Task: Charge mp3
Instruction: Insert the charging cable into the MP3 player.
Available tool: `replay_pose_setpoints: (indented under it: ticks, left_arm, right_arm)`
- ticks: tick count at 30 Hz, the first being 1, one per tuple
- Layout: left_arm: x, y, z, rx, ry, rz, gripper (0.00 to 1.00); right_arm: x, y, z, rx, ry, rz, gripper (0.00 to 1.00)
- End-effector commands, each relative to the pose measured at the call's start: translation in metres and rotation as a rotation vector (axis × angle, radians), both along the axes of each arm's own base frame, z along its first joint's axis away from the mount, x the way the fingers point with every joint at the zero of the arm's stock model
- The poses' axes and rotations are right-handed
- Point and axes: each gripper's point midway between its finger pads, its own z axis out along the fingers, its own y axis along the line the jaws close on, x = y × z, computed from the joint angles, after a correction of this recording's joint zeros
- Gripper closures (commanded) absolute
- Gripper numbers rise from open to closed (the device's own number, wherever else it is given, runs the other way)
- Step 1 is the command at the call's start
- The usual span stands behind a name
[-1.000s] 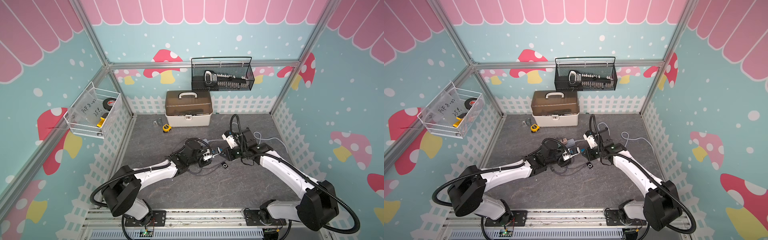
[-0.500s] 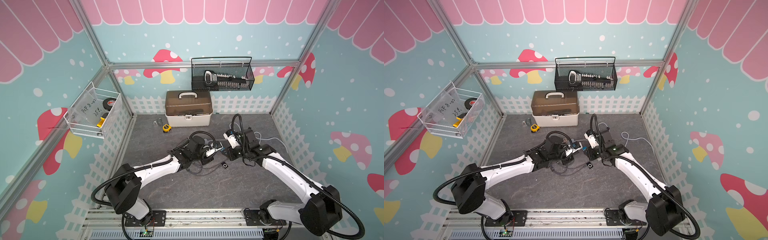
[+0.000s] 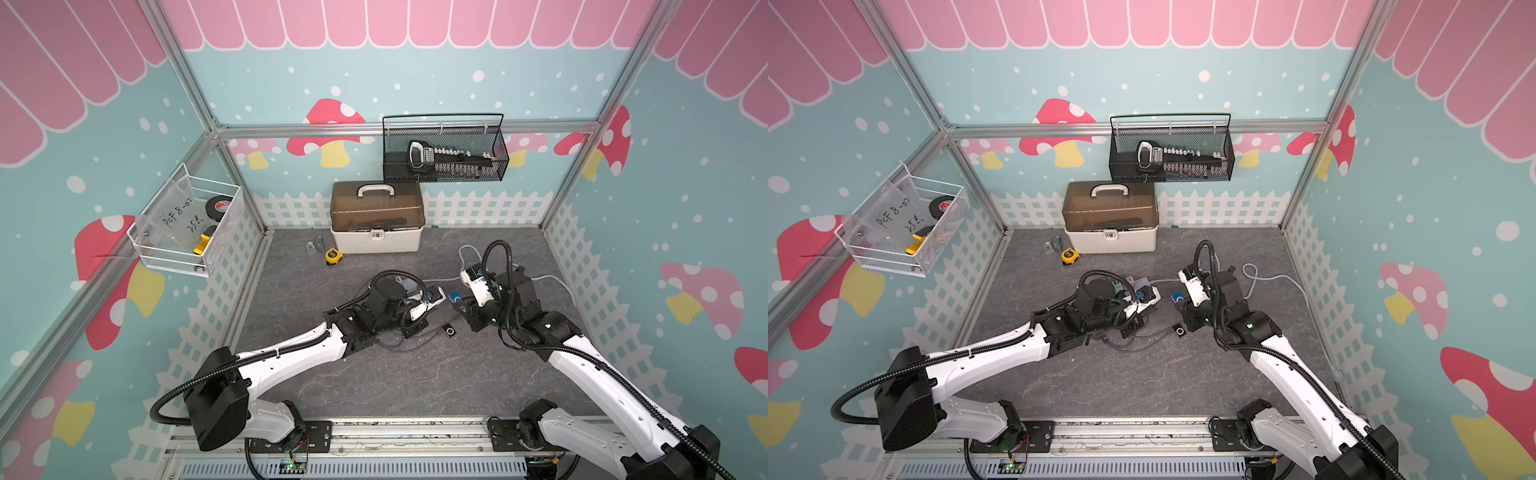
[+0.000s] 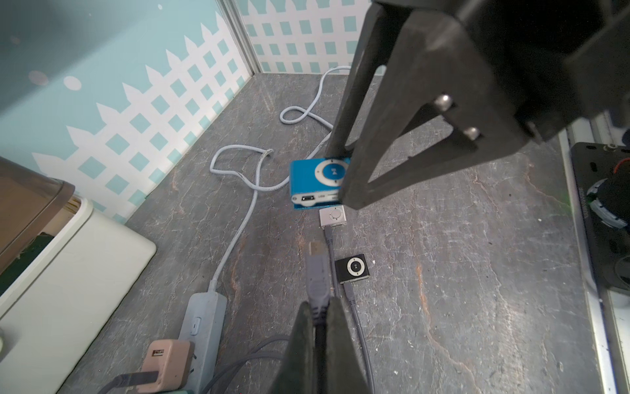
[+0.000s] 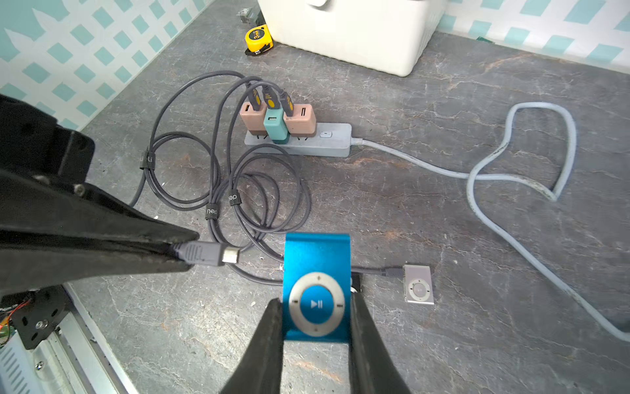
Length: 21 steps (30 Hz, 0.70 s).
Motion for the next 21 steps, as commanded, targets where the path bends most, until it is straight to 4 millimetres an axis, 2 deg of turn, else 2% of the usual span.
replay_pose_setpoints:
  ticks: [1, 9, 21]
  left_arm:
    - [-0.007, 0.005, -0.002, 0.013, 0.016, 0.021, 1.0]
    - [-0.007, -0.002, 0.002, 0.007, -0.018, 0.024, 1.0]
    - [-0.003, -0.013, -0.001, 0.005, -0.026, 0.019, 1.0]
  right_arm:
    - [-0.005, -0.004, -0.005, -0.052, -0.019, 0.017, 0.97]
    - [-0.009, 0.008, -0.006, -0.067, -0.01, 0.058, 0.97]
    - [-0.01, 0.009, -0.004, -0.065, -0.013, 0.055, 0.97]
